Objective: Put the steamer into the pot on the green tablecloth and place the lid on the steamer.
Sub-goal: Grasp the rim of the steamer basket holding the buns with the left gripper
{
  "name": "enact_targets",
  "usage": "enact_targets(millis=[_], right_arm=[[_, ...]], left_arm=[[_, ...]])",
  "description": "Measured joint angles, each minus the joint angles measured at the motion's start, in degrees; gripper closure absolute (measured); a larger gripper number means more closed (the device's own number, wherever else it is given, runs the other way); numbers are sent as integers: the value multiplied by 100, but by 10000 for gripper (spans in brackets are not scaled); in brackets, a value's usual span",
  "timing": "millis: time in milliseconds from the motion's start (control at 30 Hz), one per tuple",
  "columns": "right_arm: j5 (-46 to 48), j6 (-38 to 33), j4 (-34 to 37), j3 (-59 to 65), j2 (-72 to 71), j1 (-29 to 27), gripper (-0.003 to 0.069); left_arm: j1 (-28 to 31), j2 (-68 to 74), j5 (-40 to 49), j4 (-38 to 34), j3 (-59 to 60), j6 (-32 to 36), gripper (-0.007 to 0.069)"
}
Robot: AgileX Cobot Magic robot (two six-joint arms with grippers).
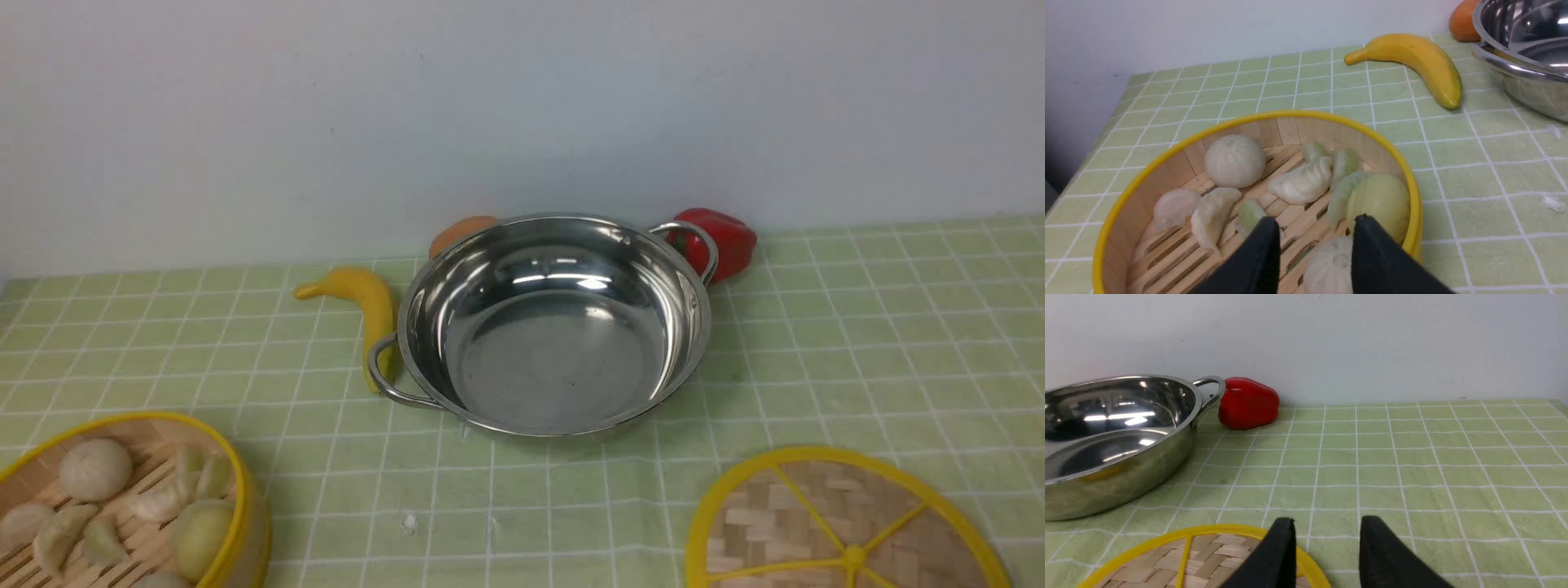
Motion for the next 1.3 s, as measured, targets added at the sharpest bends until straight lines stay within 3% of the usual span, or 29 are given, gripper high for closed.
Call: enact_targets(millis=[1300], right_arm=[[0, 0, 0, 0, 0, 0, 417]], left_arm=[[-244, -8, -4, 0, 0, 0, 382]])
